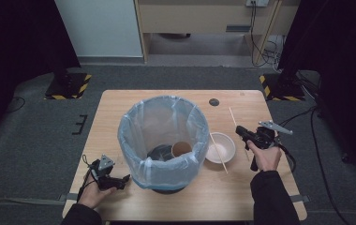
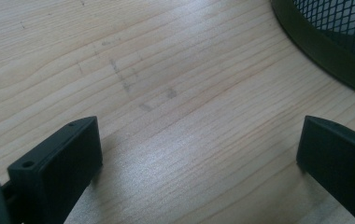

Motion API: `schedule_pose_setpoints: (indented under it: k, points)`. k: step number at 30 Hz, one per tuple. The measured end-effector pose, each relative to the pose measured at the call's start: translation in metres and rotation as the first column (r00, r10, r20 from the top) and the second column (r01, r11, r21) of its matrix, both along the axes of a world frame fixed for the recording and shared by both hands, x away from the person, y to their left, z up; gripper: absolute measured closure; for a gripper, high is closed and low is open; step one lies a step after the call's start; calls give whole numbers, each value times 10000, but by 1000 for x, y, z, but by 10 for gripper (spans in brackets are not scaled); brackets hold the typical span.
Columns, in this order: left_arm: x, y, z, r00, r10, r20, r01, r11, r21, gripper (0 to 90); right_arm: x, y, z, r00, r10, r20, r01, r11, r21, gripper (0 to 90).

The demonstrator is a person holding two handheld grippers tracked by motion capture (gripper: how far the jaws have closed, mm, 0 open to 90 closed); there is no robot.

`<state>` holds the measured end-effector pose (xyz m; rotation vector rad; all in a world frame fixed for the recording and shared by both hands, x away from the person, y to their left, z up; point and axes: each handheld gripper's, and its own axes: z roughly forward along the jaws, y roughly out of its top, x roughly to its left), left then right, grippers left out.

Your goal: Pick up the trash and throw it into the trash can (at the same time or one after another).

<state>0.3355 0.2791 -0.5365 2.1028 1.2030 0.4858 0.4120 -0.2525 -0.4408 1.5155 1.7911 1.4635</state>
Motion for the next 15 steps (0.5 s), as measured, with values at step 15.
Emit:
schedule_pose_setpoints:
  k: [15]
  points:
    - [0,0,0,10000,-7,1,7,10000,0,0,-15,-20,48,9828,-401,1802,161,9910,1329,860]
